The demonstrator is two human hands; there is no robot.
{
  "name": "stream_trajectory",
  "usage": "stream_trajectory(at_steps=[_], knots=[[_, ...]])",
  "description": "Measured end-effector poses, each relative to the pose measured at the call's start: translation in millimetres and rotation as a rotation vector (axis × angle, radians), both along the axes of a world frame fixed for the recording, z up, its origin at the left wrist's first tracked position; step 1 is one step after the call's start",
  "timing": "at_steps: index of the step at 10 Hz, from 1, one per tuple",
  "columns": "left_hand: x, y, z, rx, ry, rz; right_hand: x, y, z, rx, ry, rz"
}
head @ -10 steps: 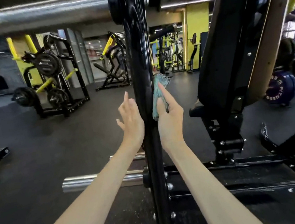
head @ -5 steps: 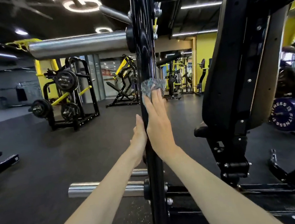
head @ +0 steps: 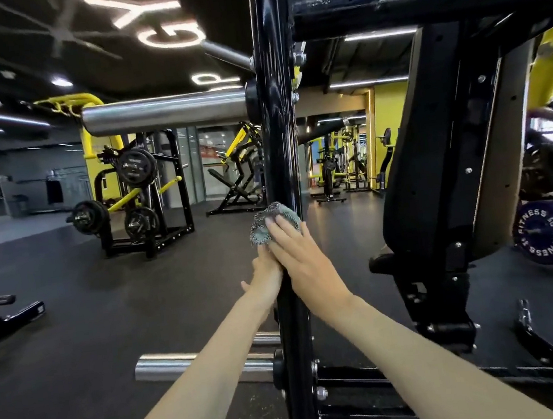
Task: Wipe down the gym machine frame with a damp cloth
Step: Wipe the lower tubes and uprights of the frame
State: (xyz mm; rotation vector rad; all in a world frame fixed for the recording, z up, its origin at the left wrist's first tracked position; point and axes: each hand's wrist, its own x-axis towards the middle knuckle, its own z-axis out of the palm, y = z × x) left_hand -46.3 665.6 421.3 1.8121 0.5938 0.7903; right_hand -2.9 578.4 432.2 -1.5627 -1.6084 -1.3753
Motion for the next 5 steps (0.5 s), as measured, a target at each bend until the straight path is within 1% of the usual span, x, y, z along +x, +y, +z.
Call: stream_trajectory(at_steps=[1,2,3,4,5], knots=[[-18.5,-25.1,24.0,-0.115,0.108,0.087,-13.0,-22.5,57.7,0.001,-0.073,0.016],[-17.2,-28.6,23.2,-0.167,0.093,0.098,-13.3,-14.6,128.8,0.057,-0.011,-0.065],[-26.4,-42.8,27.6,-0.145,0.060,0.138,-15.2,-10.1,173.5,0.097,0.082,-0.054],[-27.3,-43.7,38.1,0.012,0.040,0.226,-21.1,-4.1,137.5,0.116,0.066,-0.060],[-32.7,-45.7,62.1,0.129,-0.028,0.302,-24.9,-9.1,122.5,0.075,0.071,-0.031]])
